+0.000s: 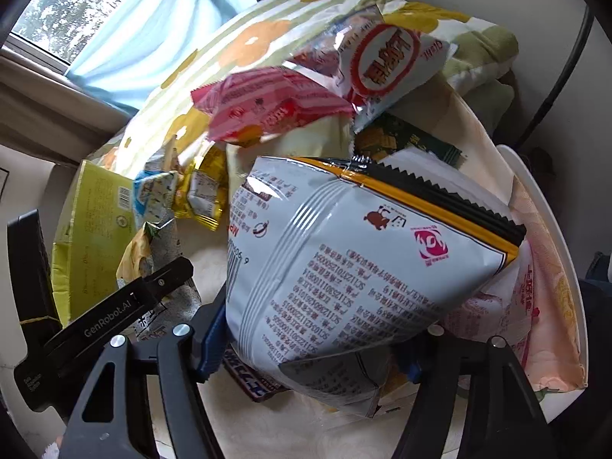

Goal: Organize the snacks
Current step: 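Reach both tools into the snack pile and grasp chip bags, then drop the potato chip bag into the box with the left tool while the right drops a white bag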

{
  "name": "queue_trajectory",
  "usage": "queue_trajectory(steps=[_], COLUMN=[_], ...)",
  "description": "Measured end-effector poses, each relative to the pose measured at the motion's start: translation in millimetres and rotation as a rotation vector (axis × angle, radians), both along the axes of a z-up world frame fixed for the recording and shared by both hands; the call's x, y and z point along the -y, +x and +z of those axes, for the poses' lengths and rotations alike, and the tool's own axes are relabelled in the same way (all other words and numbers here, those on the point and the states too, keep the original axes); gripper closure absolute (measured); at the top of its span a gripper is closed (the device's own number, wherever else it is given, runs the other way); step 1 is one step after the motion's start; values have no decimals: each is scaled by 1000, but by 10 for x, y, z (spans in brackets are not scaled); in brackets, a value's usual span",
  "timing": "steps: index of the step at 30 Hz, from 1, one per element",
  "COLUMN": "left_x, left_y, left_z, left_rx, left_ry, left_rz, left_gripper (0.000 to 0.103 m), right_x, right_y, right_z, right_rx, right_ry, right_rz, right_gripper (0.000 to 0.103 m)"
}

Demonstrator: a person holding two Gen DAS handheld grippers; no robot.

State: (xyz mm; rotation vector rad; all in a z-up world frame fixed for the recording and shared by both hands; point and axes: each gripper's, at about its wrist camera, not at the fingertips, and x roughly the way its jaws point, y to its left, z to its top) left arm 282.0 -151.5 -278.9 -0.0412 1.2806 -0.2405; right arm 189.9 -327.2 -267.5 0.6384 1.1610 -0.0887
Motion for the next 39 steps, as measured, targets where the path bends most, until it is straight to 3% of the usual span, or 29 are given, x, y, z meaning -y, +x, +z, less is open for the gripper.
queue_trajectory(steps=[12, 14, 24, 31, 39], left_x=[-152, -271, -1194, -2056, -2997], left_y=[135, 183, 512, 724, 946], left_z=[842, 935, 1393, 1422, 1054], left_rx=[189, 217, 311, 301, 218], left_ry=[-6, -4, -5, 18, 43], left_rz=[26, 54, 146, 203, 252], left_gripper=[37, 37, 37, 37, 37], right_x=[-138, -264, -853, -1623, -2555], right_y=[245, 383, 846, 1144, 1400], right_z=[570, 731, 1120, 1311, 1286], right_rx=[153, 196, 285, 329, 325], right_ry=[-108, -140, -179, -197, -216], right_rz=[175, 249, 401, 507, 602], right_gripper=[37, 37, 37, 37, 37])
